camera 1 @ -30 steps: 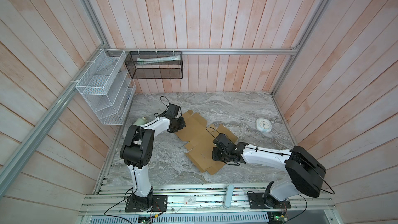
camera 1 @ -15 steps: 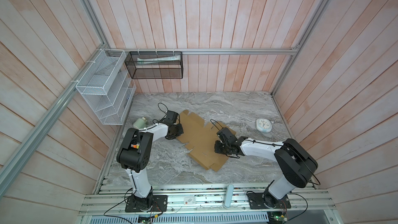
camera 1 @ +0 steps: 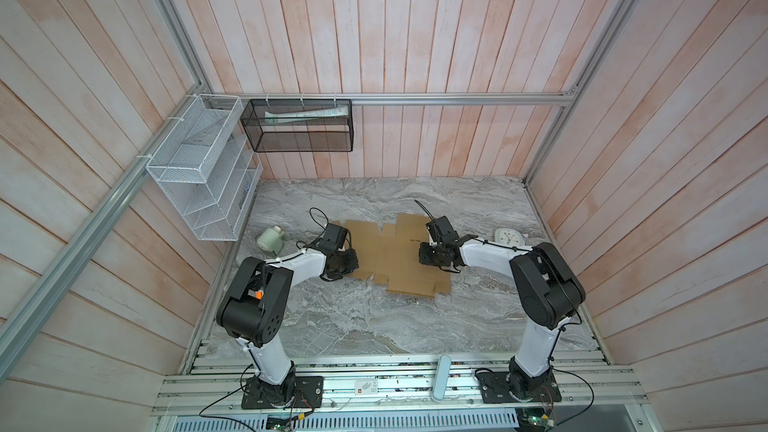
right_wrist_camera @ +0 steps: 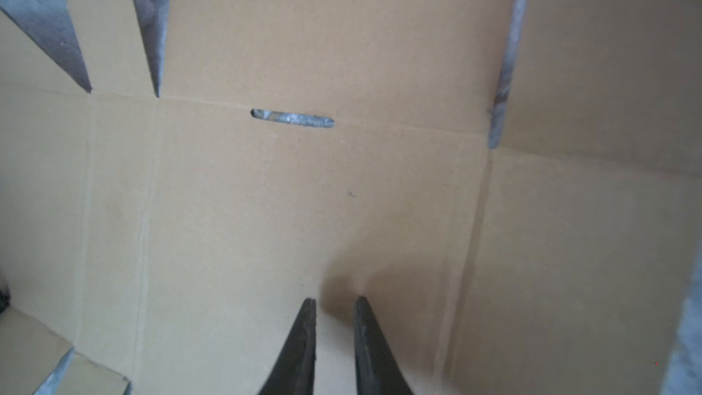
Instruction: Fold the paper box
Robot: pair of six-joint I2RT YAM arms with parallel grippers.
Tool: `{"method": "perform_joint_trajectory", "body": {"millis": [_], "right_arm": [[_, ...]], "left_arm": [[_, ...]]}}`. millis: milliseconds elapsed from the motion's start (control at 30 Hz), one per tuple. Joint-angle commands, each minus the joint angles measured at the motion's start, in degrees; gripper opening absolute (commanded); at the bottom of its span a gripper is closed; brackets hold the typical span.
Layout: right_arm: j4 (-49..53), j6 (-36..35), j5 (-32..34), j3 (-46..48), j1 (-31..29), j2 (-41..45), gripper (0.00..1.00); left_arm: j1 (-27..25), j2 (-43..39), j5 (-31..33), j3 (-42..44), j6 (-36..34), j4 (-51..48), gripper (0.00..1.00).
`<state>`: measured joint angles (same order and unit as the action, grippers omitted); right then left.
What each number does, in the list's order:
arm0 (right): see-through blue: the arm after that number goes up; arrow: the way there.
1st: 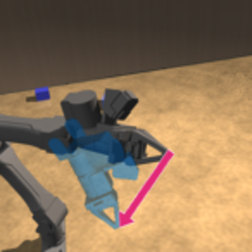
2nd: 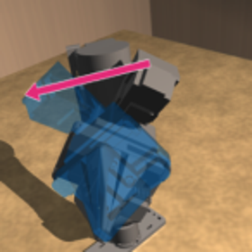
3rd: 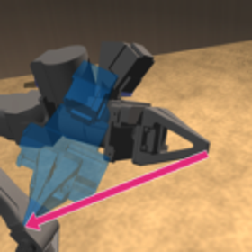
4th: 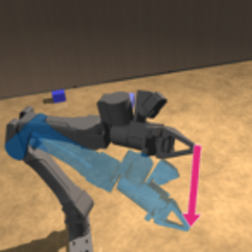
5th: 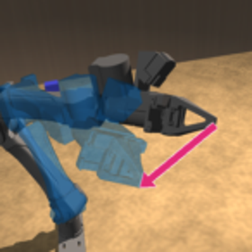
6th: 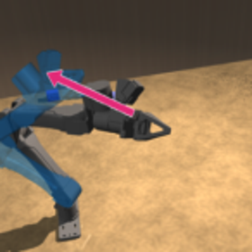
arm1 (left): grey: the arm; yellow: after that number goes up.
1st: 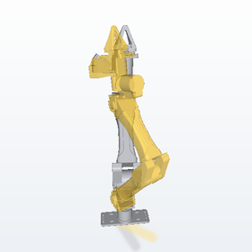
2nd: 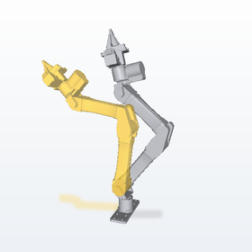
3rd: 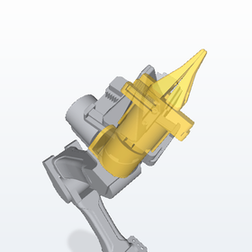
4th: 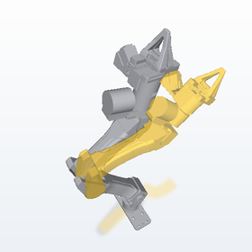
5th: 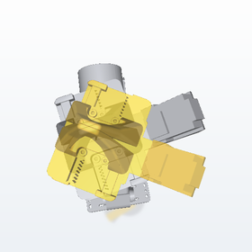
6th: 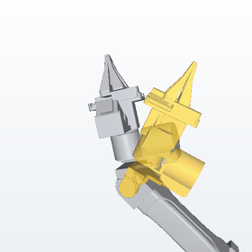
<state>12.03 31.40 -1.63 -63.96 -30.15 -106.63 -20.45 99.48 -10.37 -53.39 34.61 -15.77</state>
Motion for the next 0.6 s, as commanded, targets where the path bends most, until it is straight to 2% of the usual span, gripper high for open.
{"method": "perform_joint_trajectory", "body": {"millis": [0,167,300,567], "right_arm": [[4.3,-2.2,0.8,-2.8,-0.2,1.9,0.24],[5.8,0.1,0.9,-0.4,-2.7,8.7,0.27],[5.3,4.3,0.4,3.9,-6.4,13.1,0.25],[3.3,14.3,0.0,10.8,-15.9,14.5,0.22]], "left_arm": [[0.2,-2.4,-0.6,-2.7,0.3,-4.2,0.00],[2.0,-2.4,-0.6,-9.7,-1.9,-6.0,0.00],[4.0,1.0,-1.0,-14.0,-3.8,-7.2,0.00],[5.2,5.1,-0.5,-16.3,-5.5,-6.8,0.00]]}}
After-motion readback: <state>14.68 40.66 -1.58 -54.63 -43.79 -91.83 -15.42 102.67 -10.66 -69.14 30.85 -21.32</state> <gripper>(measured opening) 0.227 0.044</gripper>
